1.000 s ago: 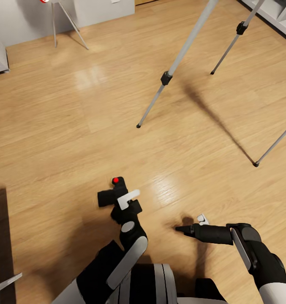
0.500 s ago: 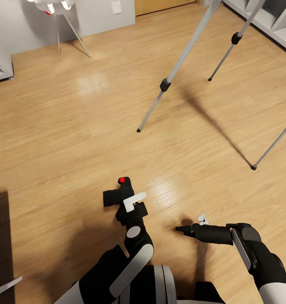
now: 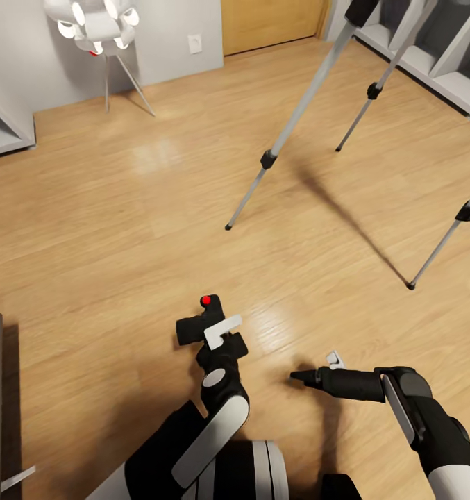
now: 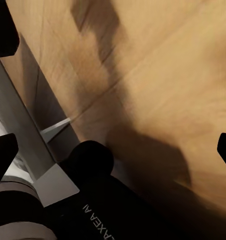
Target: Attach the digital camera to the camera tripod in the bedroom.
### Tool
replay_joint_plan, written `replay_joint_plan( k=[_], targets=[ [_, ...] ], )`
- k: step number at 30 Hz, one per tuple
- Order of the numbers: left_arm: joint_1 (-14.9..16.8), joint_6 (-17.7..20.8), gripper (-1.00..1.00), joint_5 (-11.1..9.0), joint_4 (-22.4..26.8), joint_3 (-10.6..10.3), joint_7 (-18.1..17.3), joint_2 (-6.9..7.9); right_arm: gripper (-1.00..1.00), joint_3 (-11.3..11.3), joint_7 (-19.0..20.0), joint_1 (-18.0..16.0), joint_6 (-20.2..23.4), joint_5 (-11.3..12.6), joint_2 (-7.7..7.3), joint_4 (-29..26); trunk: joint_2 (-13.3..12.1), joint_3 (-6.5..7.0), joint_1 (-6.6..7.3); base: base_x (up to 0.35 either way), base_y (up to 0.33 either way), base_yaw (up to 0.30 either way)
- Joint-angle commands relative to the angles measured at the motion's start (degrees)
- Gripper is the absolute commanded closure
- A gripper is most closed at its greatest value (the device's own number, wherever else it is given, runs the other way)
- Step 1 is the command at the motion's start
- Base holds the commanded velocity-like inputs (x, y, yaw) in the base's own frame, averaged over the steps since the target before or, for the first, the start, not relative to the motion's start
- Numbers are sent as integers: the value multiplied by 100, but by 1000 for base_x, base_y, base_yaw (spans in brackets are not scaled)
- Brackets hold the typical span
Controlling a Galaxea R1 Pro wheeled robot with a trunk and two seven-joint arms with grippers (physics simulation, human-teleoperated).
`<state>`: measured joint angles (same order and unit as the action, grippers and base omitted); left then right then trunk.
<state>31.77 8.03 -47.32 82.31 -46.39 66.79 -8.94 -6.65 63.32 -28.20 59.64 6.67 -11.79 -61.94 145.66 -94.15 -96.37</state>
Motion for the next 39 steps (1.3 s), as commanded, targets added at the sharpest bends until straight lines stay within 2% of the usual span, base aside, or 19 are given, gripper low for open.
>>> replay_joint_plan(
  k=[1, 4, 5, 8, 9, 11, 12, 13, 14, 16, 17, 19, 20, 25, 26, 27, 28, 33, 39],
  targets=[
    [4, 61, 100, -156, 23, 10, 8, 24, -100, -23, 4, -1, 36, 24, -7, -14, 0, 20, 3, 0, 0, 0],
    [4, 60, 100, -438, 54, 34, -70, 77, -100, -78, 9, -1, 36, 26, -12, -27, -4, 86, 11, 0, 0, 0],
    [4, 59, 100, -655, 79, 74, -161, 126, -100, -121, 11, -1, 36, 21, -13, -34, -6, 108, 13, 0, 0, 0],
    [4, 59, 100, -998, 107, 214, -375, 253, -100, -166, 12, -1, 36, 16, -15, -42, -10, 175, 21, 0, 0, 0],
    [4, 62, 100, -1239, 121, 361, -593, 379, -100, -185, 13, -1, 36, 14, -16, -45, -11, 197, 24, 0, 0, 0],
    [4, 67, 100, -1497, 128, 528, -883, 530, -100, -198, 13, -1, 36, 12, -16, -47, -14, 241, 29, 0, 0, 0],
    [4, 75, 100, -1784, 126, 689, -1244, 705, -100, -212, 14, -1, 36, 11, -16, -50, -15, 263, 32, 0, 0, 0],
    [4, 81, 100, -1941, 124, 757, -1443, 801, -100, -219, 14, -1, 36, 11, -16, -51, -16, 286, 34, 0, 0, 0],
    [4, 90, 100, -2289, 122, 857, -1865, 1010, -100, -230, 14, -1, 36, 11, -16, -53, -18, 308, 37, 0, 0, 0],
    [4, 101, 100, -2679, 121, 923, -2301, 1240, -100, -237, 14, -1, 36, 10, -17, -54, -20, 352, 42, 0, 0, 0],
    [4, 102, 100, -3095, 123, 963, -2732, 1483, -100, -241, 12, -1, 36, 10, -17, -54, -22, 374, 44, 0, 0, 0],
    [4, 99, 100, -3510, 121, 989, -3154, 1727, -100, -244, 13, -1, 36, 10, -17, -55, -24, 419, 50, 0, 0, 0],
    [4, 97, 100, -3917, 111, 1006, -3569, 1958, -100, -246, 10, -1, 36, 10, -17, -55, -26, 441, 52, 0, 0, 0],
    [4, 90, 100, -4885, 80, 1021, -4508, 2452, -100, -248, 7, -1, 36, 1, -17, -55, -32, 551, 65, 0, 0, 0],
    [4, 85, 100, -5215, 72, 1023, -4802, 2605, -100, -248, 6, -1, 36, -2, -17, -55, -34, 574, 68, 0, 0, 0],
    [4, 83, 100, -5355, 69, 1024, -4924, 2672, -100, -248, 6, -1, 36, -3, -17, -55, -35, 596, 70, 0, 0, 0],
    [4, 79, 100, -5660, 63, 1022, -5175, 2828, -100, -248, 6, -1, 36, -5, -17, -55, -36, 618, 73, 0, 0, 0],
    [4, 77, 100, -5904, 58, 1019, -5386, 2951, -100, -249, 5, -1, 36, -7, -17, -57, -43, 729, 86, 0, 0, 0],
    [4, 76, 100, -5978, 69, 1016, -5468, 2988, -100, -252, 5, -1, 36, -2, -17, -63, -51, 862, 101, 0, 0, 0]
  ],
)
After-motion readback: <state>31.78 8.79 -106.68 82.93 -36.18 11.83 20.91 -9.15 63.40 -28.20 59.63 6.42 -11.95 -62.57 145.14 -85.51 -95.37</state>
